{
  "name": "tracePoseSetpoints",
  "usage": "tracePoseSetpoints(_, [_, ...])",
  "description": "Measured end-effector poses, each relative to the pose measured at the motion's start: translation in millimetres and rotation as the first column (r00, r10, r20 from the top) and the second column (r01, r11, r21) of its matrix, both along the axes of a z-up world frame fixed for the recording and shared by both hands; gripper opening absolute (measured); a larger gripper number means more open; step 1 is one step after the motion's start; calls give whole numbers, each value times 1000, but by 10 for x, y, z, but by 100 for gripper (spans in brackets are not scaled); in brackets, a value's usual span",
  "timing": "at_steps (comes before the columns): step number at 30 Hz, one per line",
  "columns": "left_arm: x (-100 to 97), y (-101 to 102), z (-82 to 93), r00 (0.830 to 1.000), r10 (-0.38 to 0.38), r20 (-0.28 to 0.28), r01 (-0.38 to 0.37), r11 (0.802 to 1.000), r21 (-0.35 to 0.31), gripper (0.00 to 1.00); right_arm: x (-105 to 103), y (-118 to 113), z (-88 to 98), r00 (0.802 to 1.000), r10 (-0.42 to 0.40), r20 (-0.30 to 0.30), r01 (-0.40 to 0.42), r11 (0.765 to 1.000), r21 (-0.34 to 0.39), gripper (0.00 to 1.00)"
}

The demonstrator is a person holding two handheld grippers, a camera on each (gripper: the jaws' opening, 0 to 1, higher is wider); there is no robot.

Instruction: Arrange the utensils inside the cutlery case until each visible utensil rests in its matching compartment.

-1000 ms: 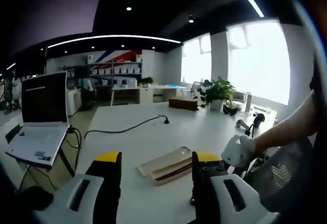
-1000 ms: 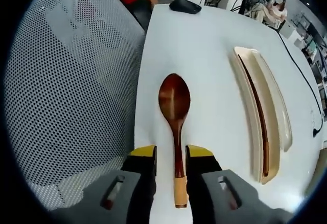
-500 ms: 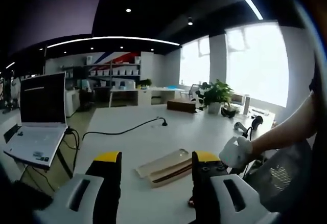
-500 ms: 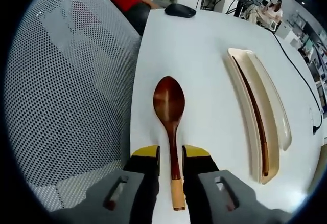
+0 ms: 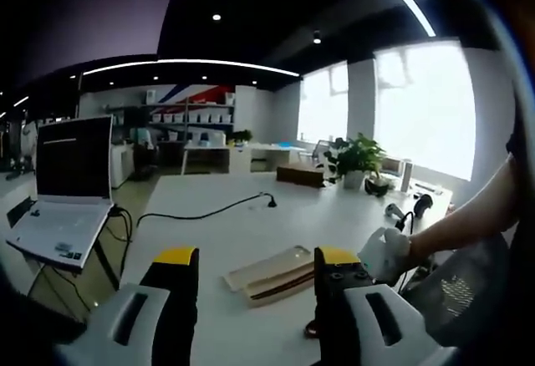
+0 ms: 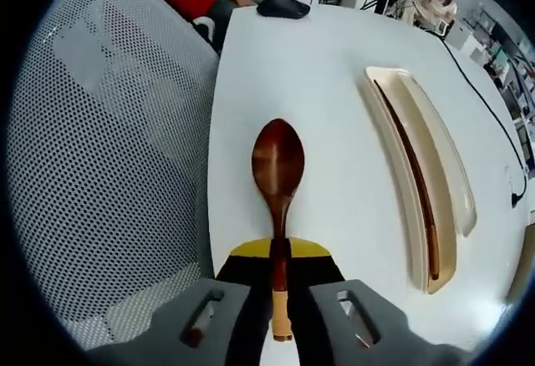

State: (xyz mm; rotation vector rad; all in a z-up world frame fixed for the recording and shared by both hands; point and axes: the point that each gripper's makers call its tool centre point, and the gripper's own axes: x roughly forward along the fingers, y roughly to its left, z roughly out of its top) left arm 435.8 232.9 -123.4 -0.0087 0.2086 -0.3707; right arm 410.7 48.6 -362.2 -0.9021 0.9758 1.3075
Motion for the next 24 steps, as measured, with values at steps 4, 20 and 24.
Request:
tracePoseSetpoints(4, [24,3,6,1000,0,-2,0,1000,-8,57,26,13,21,1000,12,-1,-12,1000,0,1])
tracePoseSetpoints(20, [22,-41,-15,1000,-12,-15,12,1000,-9,58,501,18,380,995,-78,56,74,995,65,1])
tracePoseSetpoints(24, [17,-35,-5,1000,-11,-11,11,1000,-11,58,678,41,430,993,-96,73,91,994,65,1])
